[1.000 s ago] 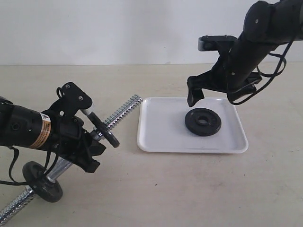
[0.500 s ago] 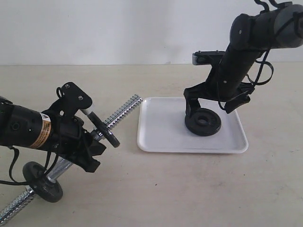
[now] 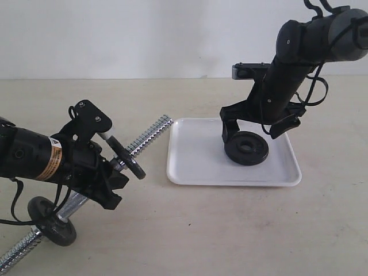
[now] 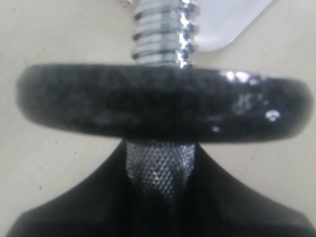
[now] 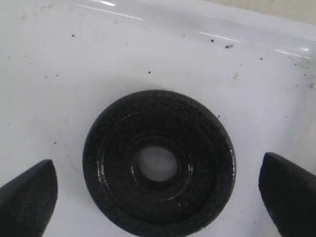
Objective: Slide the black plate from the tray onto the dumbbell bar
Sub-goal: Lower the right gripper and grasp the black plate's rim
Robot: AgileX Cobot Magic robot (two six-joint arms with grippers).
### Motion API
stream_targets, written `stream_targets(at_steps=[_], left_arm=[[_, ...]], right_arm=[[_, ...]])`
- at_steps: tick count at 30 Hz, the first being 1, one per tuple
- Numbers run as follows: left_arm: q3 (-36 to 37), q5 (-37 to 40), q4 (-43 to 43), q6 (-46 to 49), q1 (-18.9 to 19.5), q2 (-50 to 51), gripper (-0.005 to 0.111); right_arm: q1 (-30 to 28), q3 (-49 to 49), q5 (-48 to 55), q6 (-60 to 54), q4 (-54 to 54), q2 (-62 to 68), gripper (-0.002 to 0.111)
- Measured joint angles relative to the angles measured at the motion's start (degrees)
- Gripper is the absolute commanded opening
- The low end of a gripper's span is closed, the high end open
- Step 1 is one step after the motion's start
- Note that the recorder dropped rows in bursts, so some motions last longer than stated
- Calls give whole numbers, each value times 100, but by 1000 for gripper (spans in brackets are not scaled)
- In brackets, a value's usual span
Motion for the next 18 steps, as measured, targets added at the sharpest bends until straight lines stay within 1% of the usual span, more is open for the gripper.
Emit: stream_targets(at_steps=[11, 18], left_arm=[[0, 0, 0, 0, 0, 0, 4], [0, 0, 0, 0, 0, 0, 4]], right_arm=[[0, -9, -136, 77, 0, 52, 104], [0, -11, -136, 88, -6, 326, 104]])
